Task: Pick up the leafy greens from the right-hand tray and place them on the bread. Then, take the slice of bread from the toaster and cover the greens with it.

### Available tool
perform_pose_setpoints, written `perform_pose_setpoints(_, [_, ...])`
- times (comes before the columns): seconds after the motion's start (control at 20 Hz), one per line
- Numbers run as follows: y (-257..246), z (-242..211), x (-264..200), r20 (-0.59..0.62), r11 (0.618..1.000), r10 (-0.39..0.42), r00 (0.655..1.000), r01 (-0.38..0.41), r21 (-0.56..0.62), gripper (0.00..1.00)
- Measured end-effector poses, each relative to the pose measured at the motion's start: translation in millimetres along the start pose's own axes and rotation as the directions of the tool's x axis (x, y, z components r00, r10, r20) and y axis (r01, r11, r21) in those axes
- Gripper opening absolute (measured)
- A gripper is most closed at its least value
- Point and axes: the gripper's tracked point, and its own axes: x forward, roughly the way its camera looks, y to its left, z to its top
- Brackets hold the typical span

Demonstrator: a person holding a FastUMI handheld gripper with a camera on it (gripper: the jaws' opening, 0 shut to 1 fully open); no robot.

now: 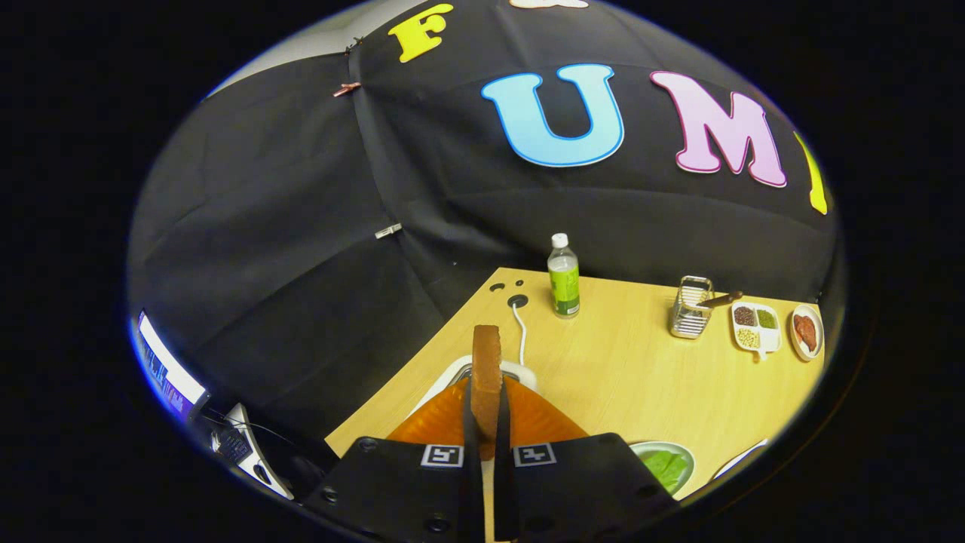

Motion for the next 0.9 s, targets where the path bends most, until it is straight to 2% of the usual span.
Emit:
perform_pose_setpoints(0.3, [-70, -7, -34, 0.015, 0.995, -0.081, 0.997, 0.08, 0.057, 0.09])
perform_pose_setpoints(0.6, [-129, -59, -49, -0.063, 0.977, -0.132, 0.989, 0.141, 0.161, 0.09])
perform_pose_setpoints(0.9, [-160, -113, -51, -0.143, 0.946, -0.137, 0.98, 0.172, 0.275, 0.09])
